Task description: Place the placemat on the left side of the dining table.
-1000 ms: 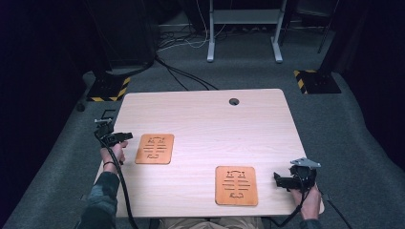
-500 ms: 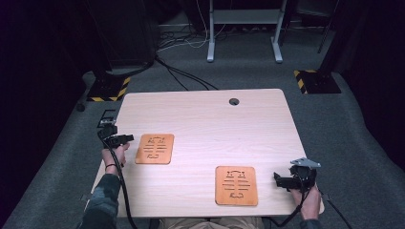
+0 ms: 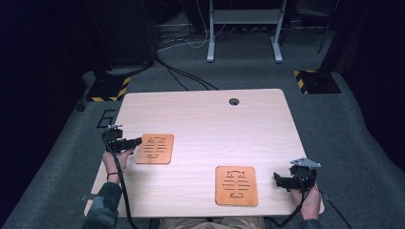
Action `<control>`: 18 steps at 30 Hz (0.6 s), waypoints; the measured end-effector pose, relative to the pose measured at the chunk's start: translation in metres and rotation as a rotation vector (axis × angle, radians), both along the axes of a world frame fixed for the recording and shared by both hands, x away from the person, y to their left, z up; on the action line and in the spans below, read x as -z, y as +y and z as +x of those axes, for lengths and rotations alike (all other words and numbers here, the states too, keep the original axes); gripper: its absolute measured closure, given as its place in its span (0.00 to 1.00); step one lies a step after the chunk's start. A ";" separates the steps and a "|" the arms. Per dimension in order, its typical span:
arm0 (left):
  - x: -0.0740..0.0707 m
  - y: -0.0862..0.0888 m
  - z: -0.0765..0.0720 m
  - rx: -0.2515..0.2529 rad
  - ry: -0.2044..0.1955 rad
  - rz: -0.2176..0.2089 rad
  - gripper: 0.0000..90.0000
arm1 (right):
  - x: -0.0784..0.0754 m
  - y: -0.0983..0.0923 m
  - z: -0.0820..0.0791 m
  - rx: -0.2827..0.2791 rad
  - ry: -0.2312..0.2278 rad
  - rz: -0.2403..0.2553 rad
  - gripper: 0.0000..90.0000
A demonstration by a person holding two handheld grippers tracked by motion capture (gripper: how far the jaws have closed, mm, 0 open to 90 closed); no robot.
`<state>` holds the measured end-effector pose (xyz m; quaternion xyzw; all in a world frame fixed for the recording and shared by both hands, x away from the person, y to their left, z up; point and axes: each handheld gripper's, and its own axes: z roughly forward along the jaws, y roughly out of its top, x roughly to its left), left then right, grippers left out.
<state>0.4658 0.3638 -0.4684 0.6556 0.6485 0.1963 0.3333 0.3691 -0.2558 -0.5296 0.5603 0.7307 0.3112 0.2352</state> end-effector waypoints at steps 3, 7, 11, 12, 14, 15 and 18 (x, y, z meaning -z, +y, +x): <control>0.001 -0.005 -0.010 0.006 -0.017 0.027 0.22 | 0.000 0.000 0.000 0.000 0.000 0.000 0.00; 0.001 -0.016 -0.027 0.035 -0.052 0.077 0.17 | 0.000 0.000 0.000 0.001 0.000 0.000 0.00; 0.007 -0.025 -0.041 0.050 -0.074 0.107 0.15 | 0.000 0.000 0.000 0.000 -0.001 -0.001 0.00; 0.008 -0.027 -0.043 0.052 -0.075 0.114 0.15 | 0.000 0.000 0.000 0.000 -0.001 -0.001 0.00; 0.013 -0.030 -0.051 0.057 -0.076 0.127 0.15 | 0.000 0.000 0.000 0.001 -0.001 0.000 0.00; 0.018 -0.033 -0.056 0.058 -0.080 0.142 0.15 | 0.000 0.000 0.000 0.001 -0.001 0.000 0.00; 0.024 -0.034 -0.064 0.066 -0.079 0.154 0.14 | 0.000 0.000 0.000 0.002 -0.001 0.000 0.00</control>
